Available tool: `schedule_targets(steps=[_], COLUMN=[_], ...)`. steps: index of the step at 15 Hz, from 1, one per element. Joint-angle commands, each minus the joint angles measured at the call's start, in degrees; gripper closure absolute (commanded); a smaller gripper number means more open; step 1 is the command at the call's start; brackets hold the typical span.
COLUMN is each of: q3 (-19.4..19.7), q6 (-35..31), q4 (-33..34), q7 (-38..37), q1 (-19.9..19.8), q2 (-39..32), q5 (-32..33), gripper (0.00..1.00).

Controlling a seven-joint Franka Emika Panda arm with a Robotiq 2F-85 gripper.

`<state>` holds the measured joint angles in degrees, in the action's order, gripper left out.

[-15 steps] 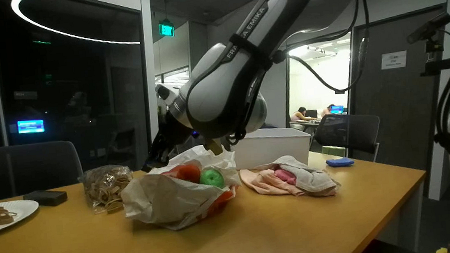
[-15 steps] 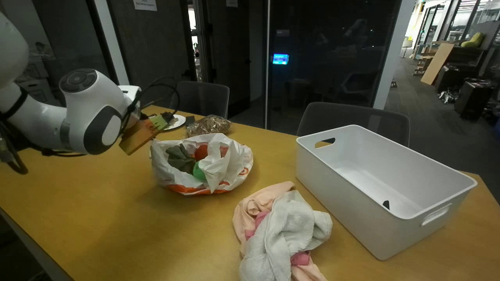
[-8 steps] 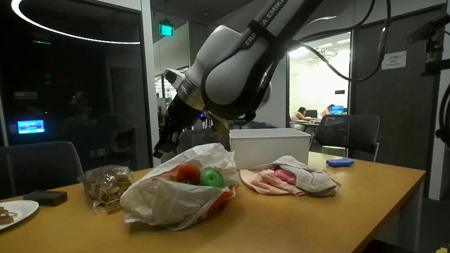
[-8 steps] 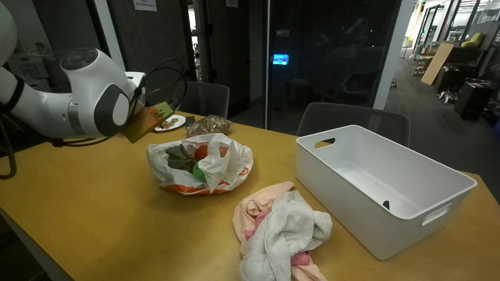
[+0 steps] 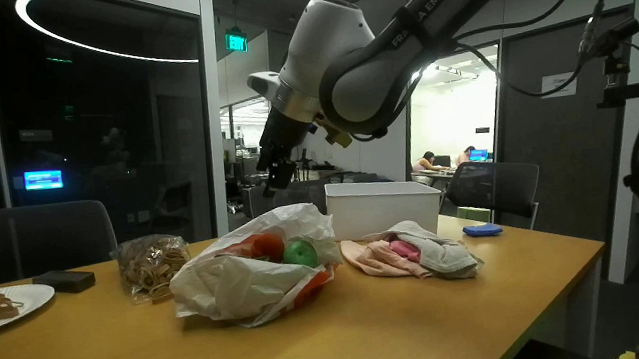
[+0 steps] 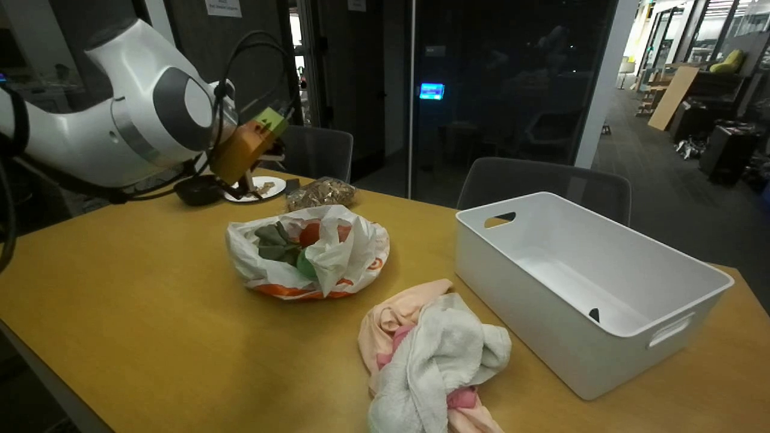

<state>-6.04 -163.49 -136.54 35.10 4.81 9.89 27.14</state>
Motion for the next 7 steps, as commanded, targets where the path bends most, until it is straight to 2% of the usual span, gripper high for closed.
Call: schedule_targets(steps=[1,3,5,6,7], q3=[-1.7,-1.8,-1.4,-1.2,-1.3], q6=[8.2,13.0,16.9,13.5,15.1], q4=[0.9,0.8,0.9,0.4,0.4], q7=[-1.9,-1.1,0.4,-0.7,-0.6], q1=[-0.4,0.8,2.5,1.6,2.1], q2=[2.4,2.7,2.3,1.7,1.7], q5=[6.0,5.0,0.6,3.2,2.3], gripper=[0.0,0.0,0.0,0.0,0.0])
